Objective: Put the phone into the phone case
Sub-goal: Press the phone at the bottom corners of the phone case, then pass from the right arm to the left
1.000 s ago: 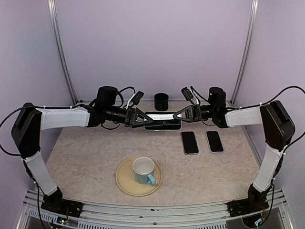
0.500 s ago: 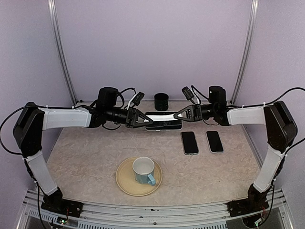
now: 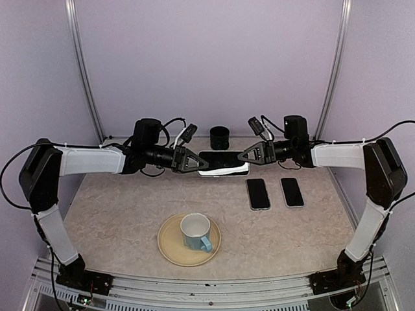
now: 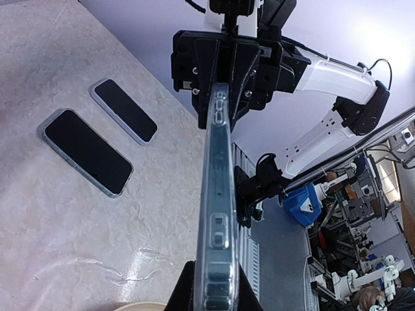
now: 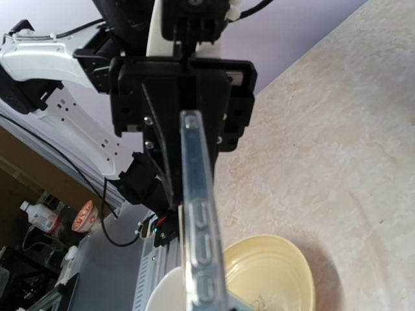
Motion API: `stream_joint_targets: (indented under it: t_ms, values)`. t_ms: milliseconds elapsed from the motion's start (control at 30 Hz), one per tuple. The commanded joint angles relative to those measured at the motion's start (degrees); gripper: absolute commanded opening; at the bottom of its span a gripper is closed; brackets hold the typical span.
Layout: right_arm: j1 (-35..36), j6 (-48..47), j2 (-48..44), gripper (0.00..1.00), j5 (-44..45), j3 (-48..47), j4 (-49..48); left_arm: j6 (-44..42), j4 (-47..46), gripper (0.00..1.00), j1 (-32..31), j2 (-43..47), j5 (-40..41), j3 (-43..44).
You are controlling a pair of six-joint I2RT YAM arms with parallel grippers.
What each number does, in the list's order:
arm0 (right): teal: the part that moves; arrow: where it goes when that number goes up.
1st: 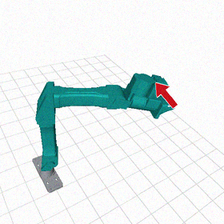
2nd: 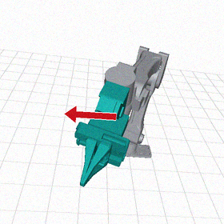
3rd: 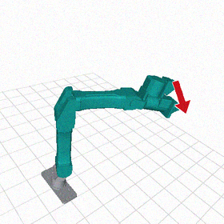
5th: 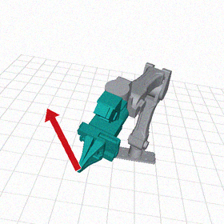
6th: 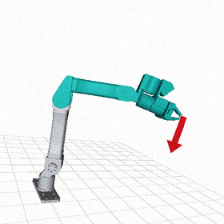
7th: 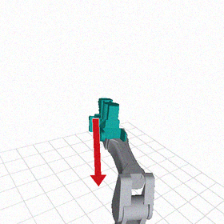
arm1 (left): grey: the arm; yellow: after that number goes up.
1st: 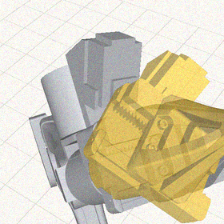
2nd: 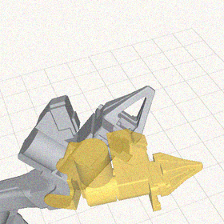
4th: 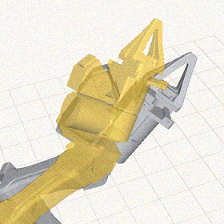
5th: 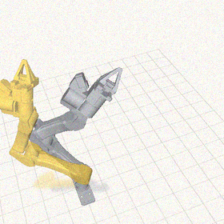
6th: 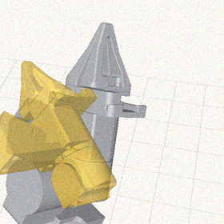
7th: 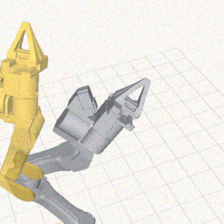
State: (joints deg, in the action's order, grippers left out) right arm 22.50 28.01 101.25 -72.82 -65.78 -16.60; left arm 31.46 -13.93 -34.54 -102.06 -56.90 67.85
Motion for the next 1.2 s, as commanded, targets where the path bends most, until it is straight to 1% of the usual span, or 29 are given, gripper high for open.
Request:
stream_joint_targets:
  t_ms: [0, 133, 233, 433, 667, 800, 867, 933, 1033, 1167]
  values:
    - [-0.85, -4.45, -2.36, 0.00, 5.94, -2.02, -1.01, 3.07, -0.44, 0.10, -0.88, -0.47, -1.97, 0.70]
    - [-0.82, -4.51, -2.38, 0.00, 4.24, -2.21, -0.70, 2.89, -0.19, 0.29, -0.80, -0.51, -2.20, 0.79]
    - [-0.87, -4.20, -2.37, 0.00, 2.25, -2.17, -0.73, 1.39, 1.46, 0.39, -0.49, -0.21, -2.11, 1.30]
    - [-0.79, -3.75, -2.05, 0.00, -0.91, -2.34, -0.79, -3.90, 8.76, 0.43, 0.32, -0.24, -1.87, 4.20]
    - [-0.53, -0.15, -0.85, 0.00, -4.15, -1.49, -4.90, -9.79, 16.49, 0.46, 1.05, -0.51, -0.49, 7.54]
    - [-0.28, 0.53, -0.44, 0.00, -5.30, -1.88, -5.16, -12.00, 18.93, 0.47, 1.32, -0.90, -0.84, 8.91]
    - [-0.22, 0.78, -0.52, 0.00, -5.86, -1.81, -5.43, -13.05, 20.18, 0.47, 1.32, -1.03, -1.05, 9.87]
    - [-0.18, 1.03, -0.45, 0.00, -6.14, -1.85, -5.53, -13.77, 20.92, 0.42, 1.20, -1.23, -1.48, 10.58]
    - [-0.12, 1.35, -0.19, 0.00, -6.37, -1.81, -5.66, -14.70, 22.19, 0.30, 0.68, -1.43, -1.94, 11.42]
    - [-0.09, 1.72, -0.12, 0.00, -6.54, -1.87, -5.70, -15.73, 23.24, 0.08, -0.18, -1.78, -2.21, 11.94]
